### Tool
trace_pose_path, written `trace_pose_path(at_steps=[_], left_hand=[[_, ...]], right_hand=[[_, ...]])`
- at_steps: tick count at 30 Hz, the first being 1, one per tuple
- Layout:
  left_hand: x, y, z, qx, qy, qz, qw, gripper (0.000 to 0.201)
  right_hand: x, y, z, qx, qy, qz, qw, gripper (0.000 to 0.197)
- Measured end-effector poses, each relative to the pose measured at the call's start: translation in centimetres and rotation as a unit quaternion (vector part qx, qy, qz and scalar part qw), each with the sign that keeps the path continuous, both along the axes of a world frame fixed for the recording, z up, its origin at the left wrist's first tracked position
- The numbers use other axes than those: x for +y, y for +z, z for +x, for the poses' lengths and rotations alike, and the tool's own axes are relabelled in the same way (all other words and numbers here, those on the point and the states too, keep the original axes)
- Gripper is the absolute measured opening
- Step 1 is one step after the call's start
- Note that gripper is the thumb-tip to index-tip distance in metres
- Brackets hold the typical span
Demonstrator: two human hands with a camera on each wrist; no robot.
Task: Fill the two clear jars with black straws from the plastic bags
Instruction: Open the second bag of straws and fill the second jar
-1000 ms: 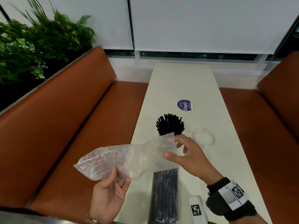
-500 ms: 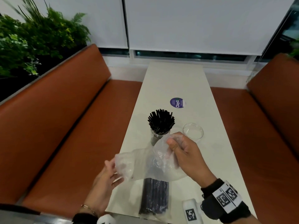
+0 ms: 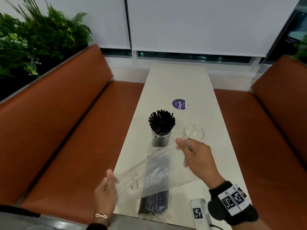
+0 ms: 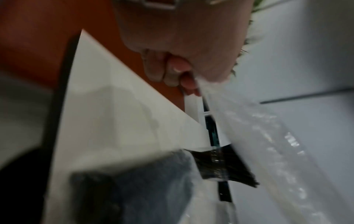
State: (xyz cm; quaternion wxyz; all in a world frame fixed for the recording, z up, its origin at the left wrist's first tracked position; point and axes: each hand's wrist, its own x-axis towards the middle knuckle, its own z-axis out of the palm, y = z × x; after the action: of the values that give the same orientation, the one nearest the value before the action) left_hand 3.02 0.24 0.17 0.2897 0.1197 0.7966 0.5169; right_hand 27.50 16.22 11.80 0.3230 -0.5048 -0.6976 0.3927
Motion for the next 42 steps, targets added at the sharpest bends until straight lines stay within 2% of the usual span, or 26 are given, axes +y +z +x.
trace_pose_path(at_steps=[2, 5, 8, 10, 12, 13, 15, 17, 20, 21, 24, 25, 27, 29, 31, 32, 33, 34, 35, 36, 37, 38, 40, 42], left_hand=[[-1.0, 0.2, -0.4, 0.003, 0.026, -0.014, 1.000, 0.058], [-3.0, 1.0, -1.0, -0.083, 0.102, -0.015, 0.991, 0.043], [-4.8, 0.2, -2.9, -0.119, 0.163, -0.072, 0.977, 0.052], [-5.5, -1.4, -5.0, -0.167, 0.195, -0.137, 0.957, 0.064], [-6.4, -3.9, -6.5, -0.175, 0.172, -0.167, 0.955, 0.066], [-6.3, -4.6, -6.5, -0.187, 0.165, -0.162, 0.955, 0.064], [-6.1, -3.3, -4.3, -0.168, 0.142, -0.155, 0.963, 0.054], [-7.1, -3.2, -2.5, -0.147, 0.066, -0.141, 0.977, 0.043], [-7.6, -4.0, -1.3, -0.174, -0.003, -0.157, 0.972, 0.054], [-7.8, -4.0, -1.2, -0.181, -0.027, -0.168, 0.969, 0.054], [-6.9, -3.4, -0.4, -0.129, -0.128, -0.230, 0.956, 0.054], [-6.7, -2.9, -0.1, -0.085, -0.168, -0.272, 0.944, 0.056], [-6.1, -2.2, -0.6, 0.000, -0.228, -0.361, 0.904, 0.075], [-5.0, -0.6, -1.0, 0.046, -0.255, -0.392, 0.883, 0.087], [-3.8, 1.6, -1.0, 0.113, -0.289, -0.411, 0.857, 0.090], [-3.1, 3.1, -0.6, 0.144, -0.321, -0.402, 0.845, 0.092], [-2.3, 4.1, -0.1, 0.175, -0.337, -0.366, 0.849, 0.086], [-1.4, 4.8, 0.7, 0.184, -0.345, -0.304, 0.869, 0.070], [-0.6, 5.4, 1.7, 0.156, -0.343, -0.224, 0.899, 0.050], [0.5, 5.8, 2.7, 0.106, -0.355, -0.144, 0.918, 0.040], [1.8, 6.3, 4.2, 0.042, -0.383, -0.066, 0.920, 0.042], [3.0, 6.6, 5.6, -0.016, -0.416, -0.013, 0.909, 0.048], [5.2, 7.4, 8.5, -0.112, -0.480, 0.052, 0.869, 0.053], [7.0, 8.1, 11.1, -0.142, -0.511, 0.082, 0.844, 0.046]], right_hand=[[0.1, -0.9, -0.3, -0.037, 0.009, -0.015, 0.999, 0.046], [0.5, -2.7, -0.9, -0.079, 0.039, -0.078, 0.993, 0.066], [0.4, -5.6, -1.2, -0.138, 0.075, -0.152, 0.976, 0.076], [-0.2, -8.2, -1.2, -0.220, 0.107, -0.179, 0.953, 0.096], [-0.9, -10.8, -1.8, -0.272, 0.129, -0.220, 0.928, 0.121], [-1.4, -11.9, -2.2, -0.271, 0.125, -0.235, 0.925, 0.127], [-2.3, -13.3, -3.2, -0.241, 0.091, -0.246, 0.934, 0.133], [-2.8, -14.0, -3.9, -0.180, 0.038, -0.271, 0.945, 0.124], [-2.4, -14.3, -3.7, -0.100, 0.025, -0.334, 0.937, 0.074], [-2.1, -14.3, -3.3, -0.080, 0.031, -0.356, 0.930, 0.063], [-1.5, -13.5, -1.3, -0.041, 0.049, -0.403, 0.913, 0.036], [-1.5, -13.1, -0.4, -0.035, 0.056, -0.406, 0.911, 0.025], [-1.5, -12.4, 1.5, -0.029, 0.075, -0.401, 0.913, 0.019], [-1.5, -11.7, 3.6, -0.016, 0.096, -0.387, 0.917, 0.019], [-1.6, -10.7, 5.6, 0.021, 0.120, -0.371, 0.921, 0.033], [-1.6, -10.1, 6.6, 0.039, 0.126, -0.368, 0.920, 0.041], [-1.7, -9.4, 7.4, 0.059, 0.132, -0.363, 0.921, 0.046], [-1.8, -8.6, 8.1, 0.077, 0.142, -0.354, 0.921, 0.048], [-1.8, -8.0, 8.6, 0.092, 0.150, -0.345, 0.922, 0.048], [-1.8, -7.5, 9.0, 0.101, 0.158, -0.339, 0.922, 0.047], [-1.7, -7.1, 9.2, 0.108, 0.162, -0.333, 0.923, 0.046], [-1.6, -7.0, 9.4, 0.110, 0.170, -0.326, 0.924, 0.044], [-1.4, -6.6, 9.4, 0.110, 0.188, -0.311, 0.925, 0.042], [-1.5, -6.1, 9.4, 0.115, 0.190, -0.288, 0.932, 0.046]])
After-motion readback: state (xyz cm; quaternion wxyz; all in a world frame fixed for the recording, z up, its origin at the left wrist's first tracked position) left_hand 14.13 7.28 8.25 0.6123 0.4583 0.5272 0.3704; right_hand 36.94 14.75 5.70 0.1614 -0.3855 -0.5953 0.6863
